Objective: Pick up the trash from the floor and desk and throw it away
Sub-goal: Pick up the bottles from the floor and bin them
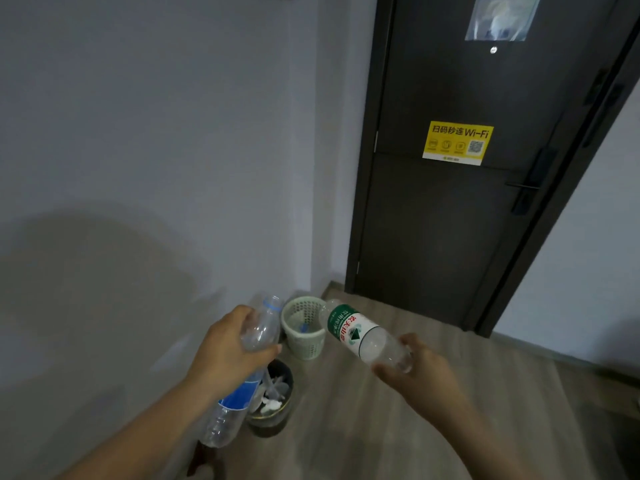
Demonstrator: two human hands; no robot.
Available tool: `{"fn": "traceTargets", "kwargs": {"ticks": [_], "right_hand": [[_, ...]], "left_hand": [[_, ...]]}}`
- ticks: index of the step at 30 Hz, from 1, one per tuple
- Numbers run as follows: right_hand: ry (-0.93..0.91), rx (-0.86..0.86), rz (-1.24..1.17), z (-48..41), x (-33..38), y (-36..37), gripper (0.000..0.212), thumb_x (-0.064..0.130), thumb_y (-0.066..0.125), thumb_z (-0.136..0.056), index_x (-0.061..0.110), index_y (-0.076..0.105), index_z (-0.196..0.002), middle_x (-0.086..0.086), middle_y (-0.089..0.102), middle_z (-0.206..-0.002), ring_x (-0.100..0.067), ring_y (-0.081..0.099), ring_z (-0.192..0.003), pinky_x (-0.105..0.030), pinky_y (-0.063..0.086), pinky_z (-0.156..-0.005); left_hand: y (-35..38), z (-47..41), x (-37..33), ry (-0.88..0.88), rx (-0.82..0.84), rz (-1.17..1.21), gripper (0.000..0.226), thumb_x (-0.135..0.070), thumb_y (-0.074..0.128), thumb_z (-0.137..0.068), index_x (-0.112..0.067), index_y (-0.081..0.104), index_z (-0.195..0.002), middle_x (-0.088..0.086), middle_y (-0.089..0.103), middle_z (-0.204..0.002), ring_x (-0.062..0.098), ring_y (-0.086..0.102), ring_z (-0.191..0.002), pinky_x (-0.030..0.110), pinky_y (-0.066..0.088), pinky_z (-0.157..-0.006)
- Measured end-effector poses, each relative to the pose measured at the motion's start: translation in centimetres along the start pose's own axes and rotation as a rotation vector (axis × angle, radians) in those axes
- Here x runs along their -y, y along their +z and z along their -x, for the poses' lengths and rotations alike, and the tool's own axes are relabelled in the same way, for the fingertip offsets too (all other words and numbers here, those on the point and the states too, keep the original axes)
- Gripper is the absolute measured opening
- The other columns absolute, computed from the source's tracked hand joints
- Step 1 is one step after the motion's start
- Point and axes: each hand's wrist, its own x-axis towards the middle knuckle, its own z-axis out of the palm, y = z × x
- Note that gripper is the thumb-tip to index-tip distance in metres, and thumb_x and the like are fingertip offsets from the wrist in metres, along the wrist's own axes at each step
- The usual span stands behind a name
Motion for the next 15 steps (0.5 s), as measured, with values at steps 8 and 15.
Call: {"fn": "traceTargets", "kwargs": {"ticks": [8,15], "right_hand": [[0.058,0.093,0.006,-14.1,-1.1,1.0,0.065,0.053,0.073,-0.073,0.022,0.048,-0.124,0.011,0.058,-0.084,-0.008,0.06,-0.078,-0.027,0.053,-0.069],[0.108,0.151,0.047,-26.7,-0.7,3.8,0.068,0.052,0.072,-0.076,0.019,0.045,-0.13,0.006,0.061,-0.094,-0.01,0.061,-0.085,-0.022,0.048,-0.068]], "left_hand": [[4.6,-12.5,1.8,-0.023,-0.076,-0.103,0.057,-0.043,0.085,-0.056,-0.028,0.054,-0.101,-0.009,0.047,-0.097,0.008,0.052,-0.087,0.026,0.042,-0.075],[8.5,-25.8,6.8,-0.071,-0.045,-0.11,0.056,-0.034,0.087,-0.058,-0.024,0.05,-0.098,-0.01,0.046,-0.09,0.014,0.052,-0.084,0.03,0.043,-0.073]]}}
